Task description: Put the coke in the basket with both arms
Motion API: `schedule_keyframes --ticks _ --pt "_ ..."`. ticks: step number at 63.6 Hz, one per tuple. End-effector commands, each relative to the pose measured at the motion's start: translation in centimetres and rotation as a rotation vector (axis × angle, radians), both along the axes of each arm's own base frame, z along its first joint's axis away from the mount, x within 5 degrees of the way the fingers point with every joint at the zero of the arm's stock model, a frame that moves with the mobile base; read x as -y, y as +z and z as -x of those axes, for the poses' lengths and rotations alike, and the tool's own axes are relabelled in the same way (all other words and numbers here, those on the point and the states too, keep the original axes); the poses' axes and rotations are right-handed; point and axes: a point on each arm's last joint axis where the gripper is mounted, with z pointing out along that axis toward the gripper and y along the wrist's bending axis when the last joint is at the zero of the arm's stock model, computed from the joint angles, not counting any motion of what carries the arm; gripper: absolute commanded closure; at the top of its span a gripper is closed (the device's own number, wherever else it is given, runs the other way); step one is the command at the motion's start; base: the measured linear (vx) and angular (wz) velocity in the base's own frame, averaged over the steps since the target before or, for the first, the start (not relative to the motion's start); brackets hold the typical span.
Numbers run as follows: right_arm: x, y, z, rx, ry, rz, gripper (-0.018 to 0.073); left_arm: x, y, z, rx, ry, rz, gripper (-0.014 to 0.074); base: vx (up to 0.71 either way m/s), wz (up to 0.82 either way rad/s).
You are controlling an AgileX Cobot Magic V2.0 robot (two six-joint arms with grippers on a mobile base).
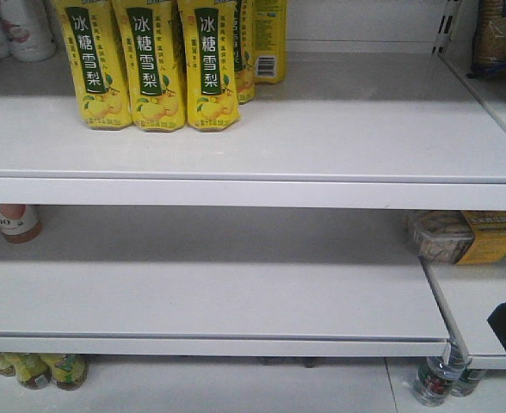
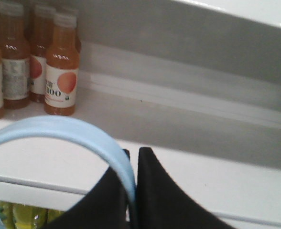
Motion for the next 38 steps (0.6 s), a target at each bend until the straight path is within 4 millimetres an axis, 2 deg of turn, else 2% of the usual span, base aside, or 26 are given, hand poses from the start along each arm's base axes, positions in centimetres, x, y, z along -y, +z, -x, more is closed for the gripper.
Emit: schedule_keyframes --ticks 1,12,26,38 --pt "0.1 0.9 -0.1 0.044 -0.015 0.036 0.0564 -0.4 3.2 0.3 0.281 0.051 -0.095 0.0602 0.00 0.00" --pt "0.1 0.9 -0.1 0.044 -0.015 0.036 0.0564 -0.4 3.5 0.3 0.320 0.060 -0.153 0.0602 0.00 0.00" --pt "0.1 0.9 -0.1 0.044 -0.015 0.036 0.0564 -0.4 3.6 0.4 0.328 0.062 -0.146 0.0602 0.00 0.00" --pt "0.1 0.9 -0.1 0.044 -0.015 0.036 0.0564 -0.4 4.3 0.5 0.406 0.070 -0.143 0.0602 0.00 0.00"
